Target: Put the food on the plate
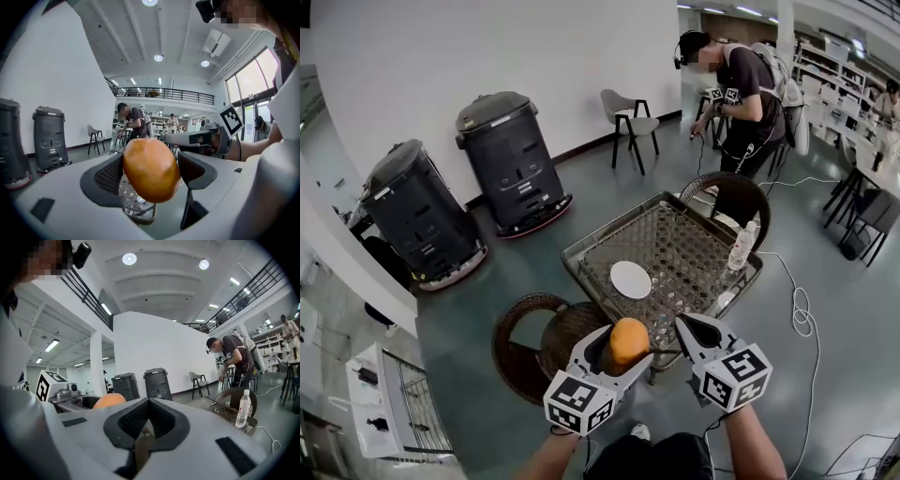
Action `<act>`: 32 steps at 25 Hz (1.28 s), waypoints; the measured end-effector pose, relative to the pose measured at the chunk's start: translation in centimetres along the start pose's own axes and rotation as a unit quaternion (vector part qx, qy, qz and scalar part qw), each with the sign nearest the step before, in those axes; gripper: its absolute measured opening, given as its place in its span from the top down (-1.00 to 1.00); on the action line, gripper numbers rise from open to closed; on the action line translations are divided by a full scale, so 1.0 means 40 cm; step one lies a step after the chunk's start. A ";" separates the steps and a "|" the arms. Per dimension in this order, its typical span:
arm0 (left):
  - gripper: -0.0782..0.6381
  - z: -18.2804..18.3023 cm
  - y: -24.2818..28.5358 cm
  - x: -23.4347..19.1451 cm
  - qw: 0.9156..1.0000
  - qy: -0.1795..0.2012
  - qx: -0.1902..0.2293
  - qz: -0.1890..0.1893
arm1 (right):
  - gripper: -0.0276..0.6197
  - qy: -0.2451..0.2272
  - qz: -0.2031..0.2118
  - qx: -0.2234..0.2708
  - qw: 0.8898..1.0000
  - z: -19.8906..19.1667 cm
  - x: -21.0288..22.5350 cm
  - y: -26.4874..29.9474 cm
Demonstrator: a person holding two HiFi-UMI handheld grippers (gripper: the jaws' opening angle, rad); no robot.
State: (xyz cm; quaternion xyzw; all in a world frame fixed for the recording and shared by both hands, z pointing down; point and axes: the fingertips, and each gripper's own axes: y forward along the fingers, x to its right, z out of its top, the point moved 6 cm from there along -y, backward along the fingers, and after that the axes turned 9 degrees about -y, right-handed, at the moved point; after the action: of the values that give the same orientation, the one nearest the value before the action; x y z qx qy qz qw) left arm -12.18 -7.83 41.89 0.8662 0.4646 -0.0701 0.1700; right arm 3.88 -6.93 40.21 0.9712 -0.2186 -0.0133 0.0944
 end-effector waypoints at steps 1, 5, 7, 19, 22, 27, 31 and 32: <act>-0.24 0.004 0.005 -0.011 1.000 0.000 0.001 0.002 | 0.90 -0.001 0.001 0.000 1.000 0.001 0.005 0.011; -0.24 0.019 0.023 -0.047 1.000 0.001 0.004 0.010 | 0.90 -0.001 0.004 -0.001 1.000 0.007 0.026 0.047; -0.24 0.028 0.036 -0.062 1.000 -0.001 0.005 0.016 | 0.90 -0.002 0.007 -0.003 1.000 0.011 0.044 0.066; -0.24 0.095 0.137 -0.155 0.998 -0.010 0.019 0.065 | 0.90 -0.019 0.060 0.006 0.998 0.076 0.164 0.219; -0.24 0.115 0.172 -0.178 0.996 -0.014 0.023 0.080 | 0.90 -0.020 0.080 0.010 0.997 0.089 0.197 0.251; -0.24 0.146 0.230 -0.209 0.994 -0.018 0.024 0.102 | 0.90 -0.020 0.104 0.016 0.994 0.113 0.264 0.306; -0.24 0.158 0.272 -0.233 0.992 -0.021 0.021 0.119 | 0.90 -0.015 0.120 0.017 0.993 0.114 0.309 0.345; -0.24 0.161 0.281 -0.238 0.992 -0.022 0.020 0.122 | 0.90 -0.013 0.123 0.017 0.992 0.114 0.319 0.354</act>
State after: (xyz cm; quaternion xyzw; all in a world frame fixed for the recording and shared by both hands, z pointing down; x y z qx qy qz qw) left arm -7.93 -23.32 41.11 0.9180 0.3499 -0.0767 0.1701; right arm 9.15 -25.73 38.62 0.9381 -0.3378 -0.0110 0.0763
